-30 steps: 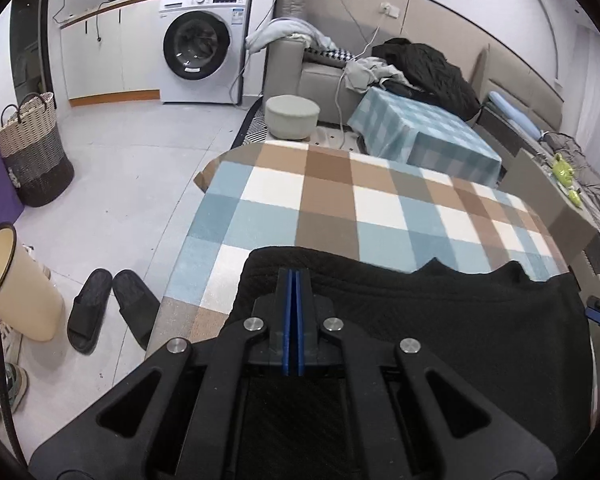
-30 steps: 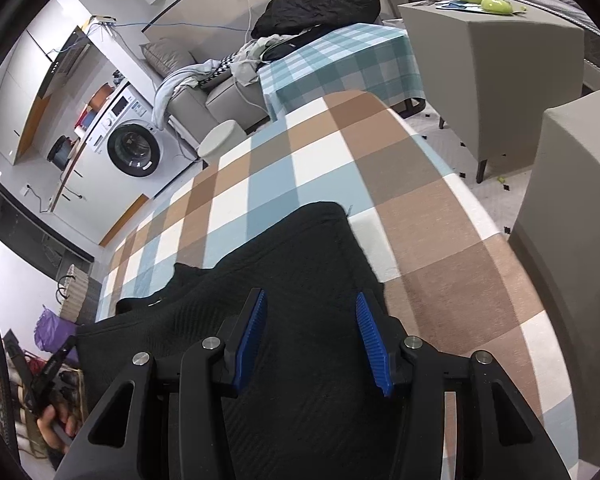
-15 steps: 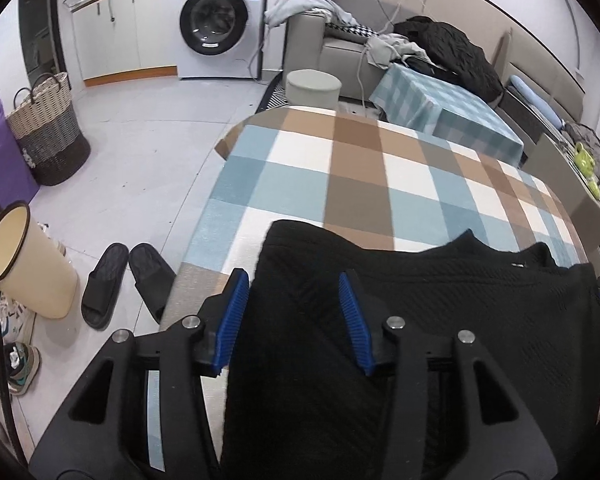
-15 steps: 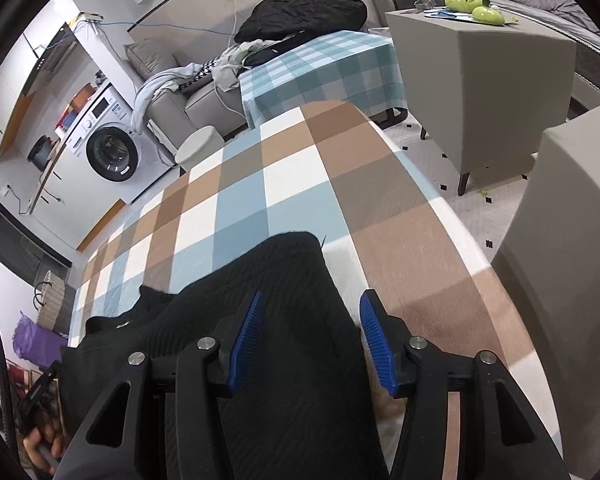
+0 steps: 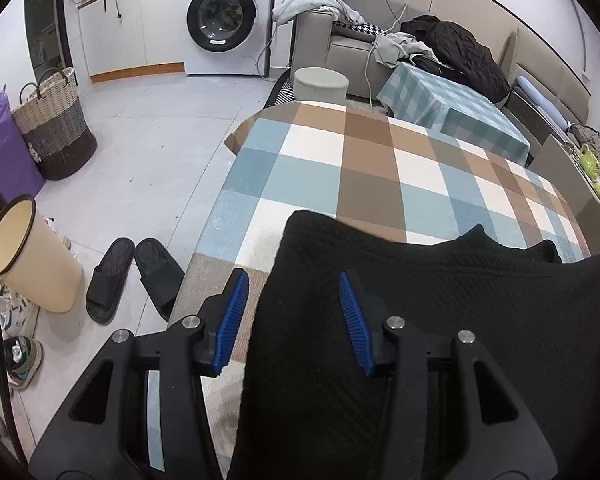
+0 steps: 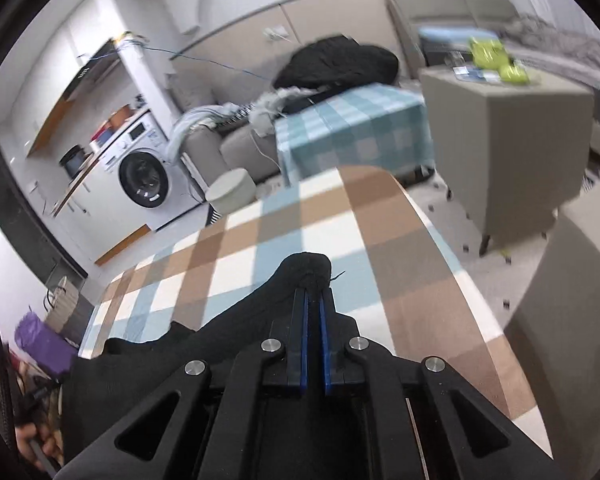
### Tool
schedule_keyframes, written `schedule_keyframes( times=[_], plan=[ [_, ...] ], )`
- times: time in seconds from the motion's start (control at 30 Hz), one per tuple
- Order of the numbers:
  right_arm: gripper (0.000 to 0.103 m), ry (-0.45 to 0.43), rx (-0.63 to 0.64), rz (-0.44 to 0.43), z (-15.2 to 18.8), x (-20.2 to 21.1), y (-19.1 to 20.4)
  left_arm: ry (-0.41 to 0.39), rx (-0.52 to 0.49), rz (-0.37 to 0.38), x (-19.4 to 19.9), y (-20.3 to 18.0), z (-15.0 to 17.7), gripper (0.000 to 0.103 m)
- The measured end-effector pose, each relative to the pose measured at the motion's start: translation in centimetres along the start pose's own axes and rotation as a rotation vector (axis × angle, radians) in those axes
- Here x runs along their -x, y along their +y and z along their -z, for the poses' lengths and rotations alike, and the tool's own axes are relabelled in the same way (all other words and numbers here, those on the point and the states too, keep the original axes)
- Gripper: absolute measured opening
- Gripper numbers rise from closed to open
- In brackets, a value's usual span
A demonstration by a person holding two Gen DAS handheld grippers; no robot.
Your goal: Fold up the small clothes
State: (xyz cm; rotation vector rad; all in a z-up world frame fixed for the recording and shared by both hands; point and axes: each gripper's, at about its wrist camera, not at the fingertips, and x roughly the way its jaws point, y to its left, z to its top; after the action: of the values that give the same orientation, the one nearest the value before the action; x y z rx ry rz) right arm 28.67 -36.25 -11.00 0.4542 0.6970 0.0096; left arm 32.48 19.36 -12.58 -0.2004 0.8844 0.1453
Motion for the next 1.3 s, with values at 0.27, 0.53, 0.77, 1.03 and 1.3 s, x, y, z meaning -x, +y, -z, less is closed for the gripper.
schedule_keyframes(
  times=[0.27, 0.53, 0.77, 1.03, 1.3],
  plan=[
    [0.025, 0.123, -0.073, 0.053, 1.1, -0.7, -1.5, 0.026, 0.023, 0.010, 2.1, 1.5, 2.6, 0.044],
    [0.051, 0.216, -0.017, -0.022, 5.1, 4.1, -1.5, 0.070, 0.026, 0.035, 5.4, 2.1, 7.5, 0.051],
    [0.052, 0.275, 0.009, -0.034, 10.8, 8.9, -3.1, 0.079, -0.033, 0.014, 9.4, 1.8, 11.9, 0.062],
    [0.017, 0.296, 0.085, -0.066, 13.9, 10.1, -2.9, 0.101, -0.010, 0.021, 11.6, 2.4, 15.1, 0.063],
    [0.007, 0.213, 0.157, -0.079, 14.2, 13.4, -2.7, 0.086, -0.004, 0.021, 13.1, 2.2, 16.3, 0.063]
  ],
)
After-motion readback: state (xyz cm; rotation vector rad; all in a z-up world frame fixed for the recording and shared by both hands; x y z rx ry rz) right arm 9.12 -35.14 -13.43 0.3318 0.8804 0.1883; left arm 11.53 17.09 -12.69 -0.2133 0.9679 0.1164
